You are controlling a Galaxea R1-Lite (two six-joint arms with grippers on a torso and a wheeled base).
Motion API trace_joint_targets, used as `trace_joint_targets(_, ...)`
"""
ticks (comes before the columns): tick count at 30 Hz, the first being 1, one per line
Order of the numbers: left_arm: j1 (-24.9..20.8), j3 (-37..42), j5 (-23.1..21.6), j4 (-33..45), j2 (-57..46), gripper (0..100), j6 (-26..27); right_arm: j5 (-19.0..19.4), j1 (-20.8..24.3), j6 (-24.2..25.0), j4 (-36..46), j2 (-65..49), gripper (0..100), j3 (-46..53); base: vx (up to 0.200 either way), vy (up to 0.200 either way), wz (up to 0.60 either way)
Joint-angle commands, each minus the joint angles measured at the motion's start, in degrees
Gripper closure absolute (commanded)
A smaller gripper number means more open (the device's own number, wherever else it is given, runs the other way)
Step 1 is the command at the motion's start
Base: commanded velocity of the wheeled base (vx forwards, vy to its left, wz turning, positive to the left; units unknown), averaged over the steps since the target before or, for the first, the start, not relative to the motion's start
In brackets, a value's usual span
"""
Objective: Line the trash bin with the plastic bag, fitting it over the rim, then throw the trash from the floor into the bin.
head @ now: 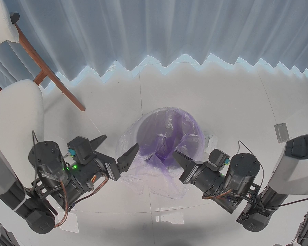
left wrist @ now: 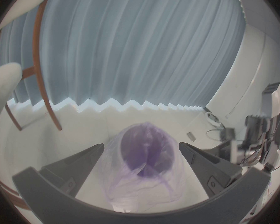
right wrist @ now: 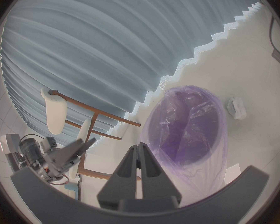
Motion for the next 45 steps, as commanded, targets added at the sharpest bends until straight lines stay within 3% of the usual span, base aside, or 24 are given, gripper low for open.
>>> trace_joint_targets(1, -4.79, -4.67, 0.17, 3.00, -9.82, 0, 0.93, -0.08, -0.12, 0.23, -0.85, -3.37, 100, 0.16, 0.000, 0.000, 0.00)
trace_joint_targets(7, -7.69, -8.89, 0.00, 12.67, -18.61, 0, -1.44, 0.01, -0.21, 0.05, 1.70, -8.90, 100, -0.46, 0.000, 0.000, 0.00)
trace_joint_targets(10, -8.92, -15.39, -0.09, 18.64, -22.39, 0, -2.94, -0.08, -1.53, -0.30, 11.28, -12.42, 100, -4.24, 0.000, 0.000, 0.00)
trace_joint_targets(13, -9.19, -20.93, -0.18, 18.82, -23.01, 0, -3.11, -0.08, -3.55, -0.39, 19.90, -15.14, 100, -8.11, 0.000, 0.000, 0.00)
trace_joint_targets(20, -9.19, -27.61, -0.36, 19.17, -25.73, 0, -4.61, 1.33, -8.47, -1.71, 47.76, -17.17, 100, -24.72, 0.000, 0.000, 0.00)
trace_joint_targets(24, -9.36, -26.99, -0.88, 19.26, -28.37, 0, -6.98, 0.89, -10.93, -2.76, 57.87, -17.17, 100, -24.80, 0.000, 0.000, 0.00)
trace_joint_targets(31, -7.78, -21.45, -6.68, 25.32, -33.73, 0, -6.72, 0.45, -12.43, -12.69, 54.61, -12.16, 100, -17.42, 0.086, 0.000, 0.00)
trace_joint_targets(36, -7.52, -21.63, -9.06, 46.15, -43.31, 0, -6.89, -3.33, -14.89, -18.76, 36.16, -3.46, 100, -14.87, 0.200, 0.000, 0.00)
trace_joint_targets(39, -7.25, -23.48, -10.29, 55.65, -47.09, 0, -7.16, -3.42, -16.64, -25.97, 26.23, 0.59, 100, -12.94, 0.200, 0.000, 0.00)
trace_joint_targets(41, -6.55, -23.83, -10.37, 59.86, -48.94, 0, -6.98, -3.68, -17.08, -28.25, 22.27, 2.35, 100, -12.59, 0.200, 0.000, 0.00)
trace_joint_targets(42, -6.02, -24.00, -10.46, 61.71, -49.38, 0, -6.80, -4.12, -17.17, -28.25, 21.48, 2.70, 0, -12.59, 0.200, 0.000, 0.00)
trace_joint_targets(45, -5.58, -23.56, -10.64, 65.14, -49.73, 0, -6.54, -4.74, -17.08, -27.99, 20.60, 1.64, 0, -12.32, 0.200, 0.000, 0.00)
